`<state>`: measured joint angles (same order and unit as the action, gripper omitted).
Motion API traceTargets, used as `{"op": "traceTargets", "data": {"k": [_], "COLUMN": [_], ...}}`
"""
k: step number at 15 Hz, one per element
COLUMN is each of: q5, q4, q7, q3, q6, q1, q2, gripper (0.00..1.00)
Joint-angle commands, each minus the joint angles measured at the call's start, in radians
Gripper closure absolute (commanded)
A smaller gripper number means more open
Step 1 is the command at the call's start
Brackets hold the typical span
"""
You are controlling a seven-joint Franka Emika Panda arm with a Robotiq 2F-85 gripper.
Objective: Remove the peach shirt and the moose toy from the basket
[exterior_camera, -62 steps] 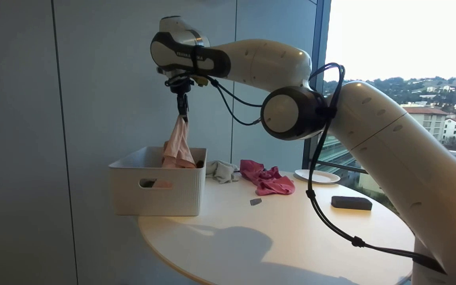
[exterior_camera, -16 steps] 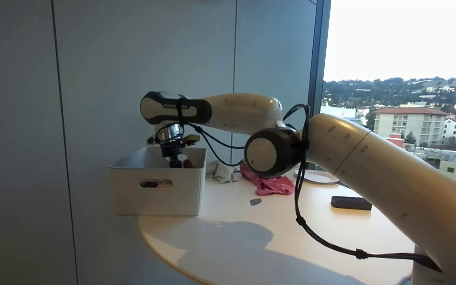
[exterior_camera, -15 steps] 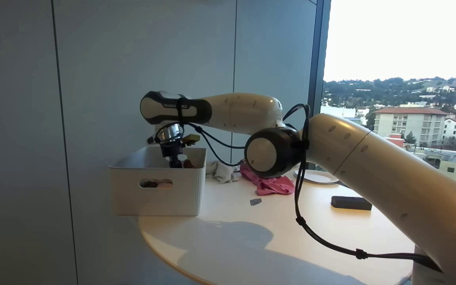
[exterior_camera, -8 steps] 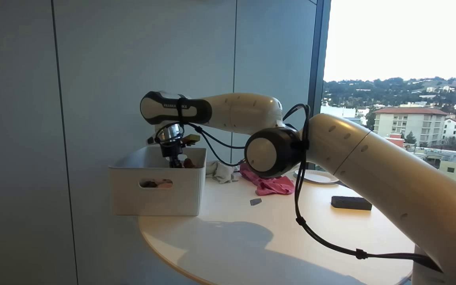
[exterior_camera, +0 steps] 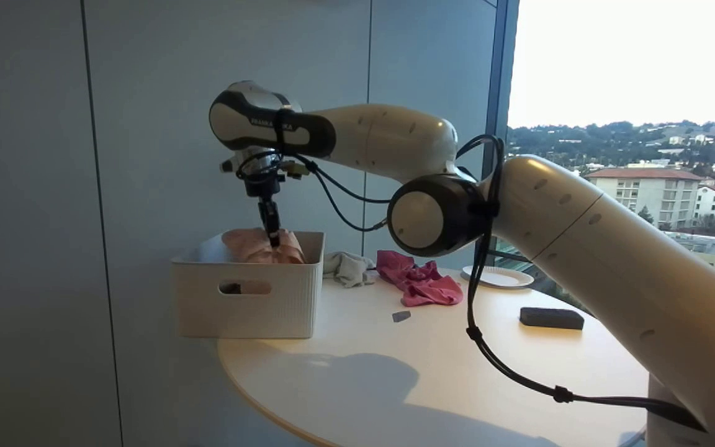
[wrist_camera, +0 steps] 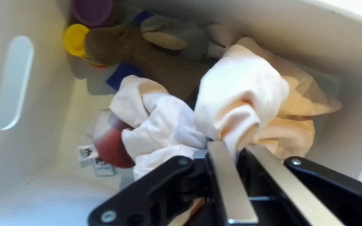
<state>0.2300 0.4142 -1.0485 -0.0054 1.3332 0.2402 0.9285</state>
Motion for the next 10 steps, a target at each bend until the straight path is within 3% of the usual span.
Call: {"op": "traceTargets", "data": {"k": [1, 10], "q5": [0.027, 0.053], "q4": [-0.006, -0.042], "q7": [0.075, 0.358], "q3": [-0.035, -0.083], "q6": [0.029, -0.016], "q1": [0.028, 0.016], "q2": [-0.125, -0.388], "gripper": [0.95, 0.95]}}
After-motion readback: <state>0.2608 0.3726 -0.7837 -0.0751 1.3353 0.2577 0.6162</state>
